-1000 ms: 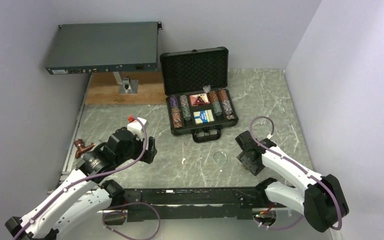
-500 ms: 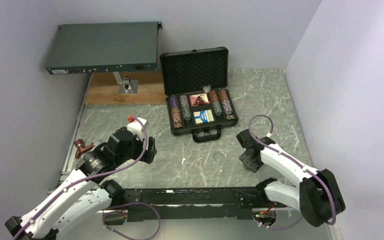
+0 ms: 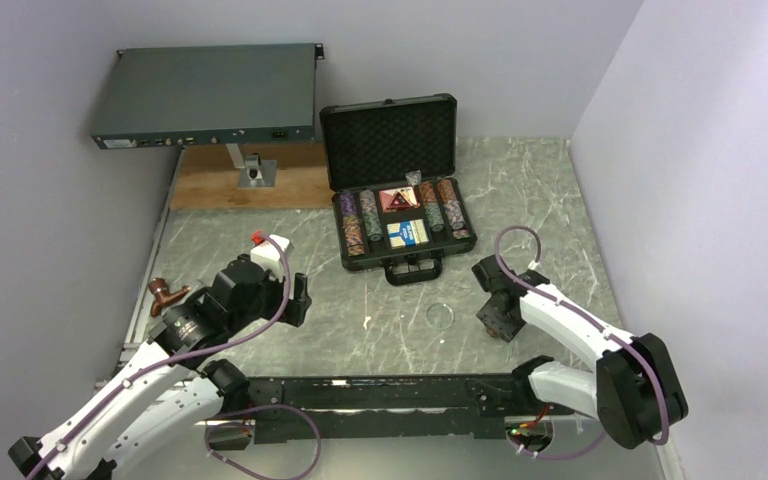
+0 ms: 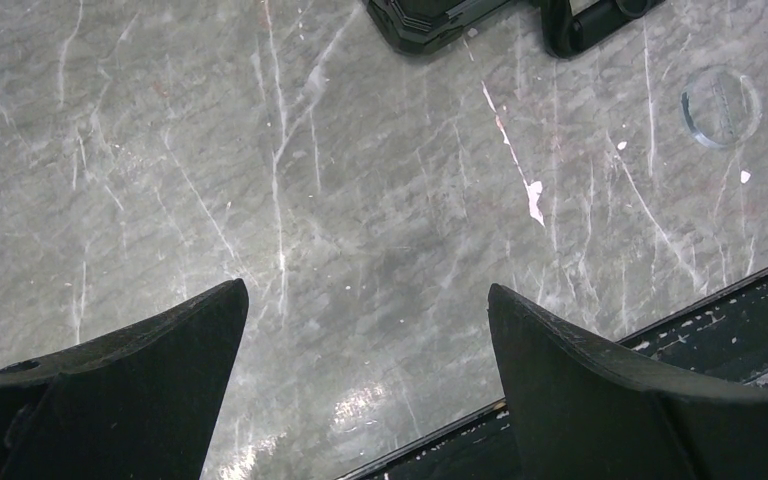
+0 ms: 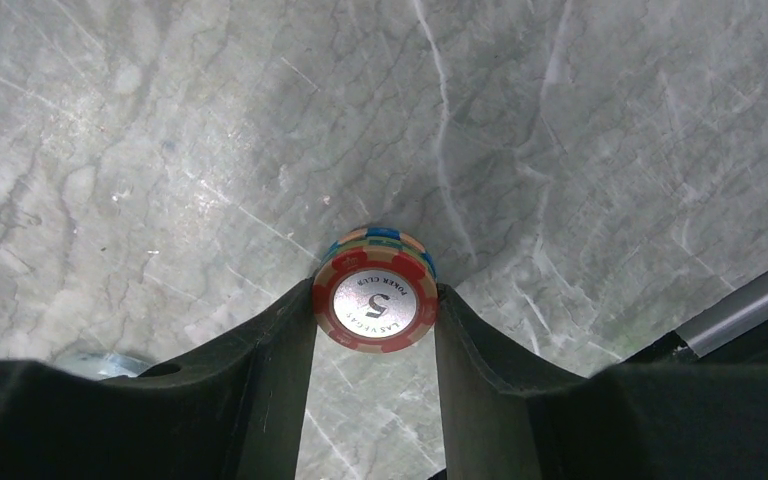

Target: Pack up texas hold em set

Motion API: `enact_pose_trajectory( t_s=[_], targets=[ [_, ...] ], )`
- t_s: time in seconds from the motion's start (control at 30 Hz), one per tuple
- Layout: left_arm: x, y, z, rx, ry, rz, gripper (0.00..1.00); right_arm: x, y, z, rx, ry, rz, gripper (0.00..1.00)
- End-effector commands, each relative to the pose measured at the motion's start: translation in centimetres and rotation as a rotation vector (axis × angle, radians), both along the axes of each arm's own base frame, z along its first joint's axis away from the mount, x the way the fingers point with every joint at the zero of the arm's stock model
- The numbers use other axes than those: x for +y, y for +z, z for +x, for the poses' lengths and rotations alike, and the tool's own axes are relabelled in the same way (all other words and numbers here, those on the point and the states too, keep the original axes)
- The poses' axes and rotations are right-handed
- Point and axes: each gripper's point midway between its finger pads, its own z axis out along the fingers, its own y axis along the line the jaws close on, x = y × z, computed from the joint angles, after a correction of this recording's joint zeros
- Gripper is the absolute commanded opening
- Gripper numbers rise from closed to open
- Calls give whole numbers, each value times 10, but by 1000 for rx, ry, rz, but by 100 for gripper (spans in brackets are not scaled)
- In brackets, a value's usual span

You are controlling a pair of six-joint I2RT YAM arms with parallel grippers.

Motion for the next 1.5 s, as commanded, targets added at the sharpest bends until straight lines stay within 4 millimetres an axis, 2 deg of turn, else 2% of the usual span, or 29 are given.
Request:
enact_pose_trajectory(
  t_s=[0.0,0.33,0.5,0.73,0.9,1.1,1.27,1.47],
  targets=[
    [0,10,4,-31,18,-20,97,6,21,13,-30,36,13,0],
    [1,11,4,-40,25,-24,97,18,77,52,-163,64,38,0],
    [4,13,3,-40,33,-22,97,33,107,87,-248,107,59,0],
    [16,25,-3,-76,81,-49,98,63,133,148,-335,157,99,0],
    [20,24,-2,-98,99,-59,98,91,136,194,-361,176,148,0],
    [24,22,0,-85,126,-35,98,119,128,236,-388,233,198,0],
    [27,24,0,-97,138,-39,98,130,112,252,-371,259,212,0],
    [27,24,0,-98,142,-39,98,134,93,252,-328,255,223,1]
  ],
)
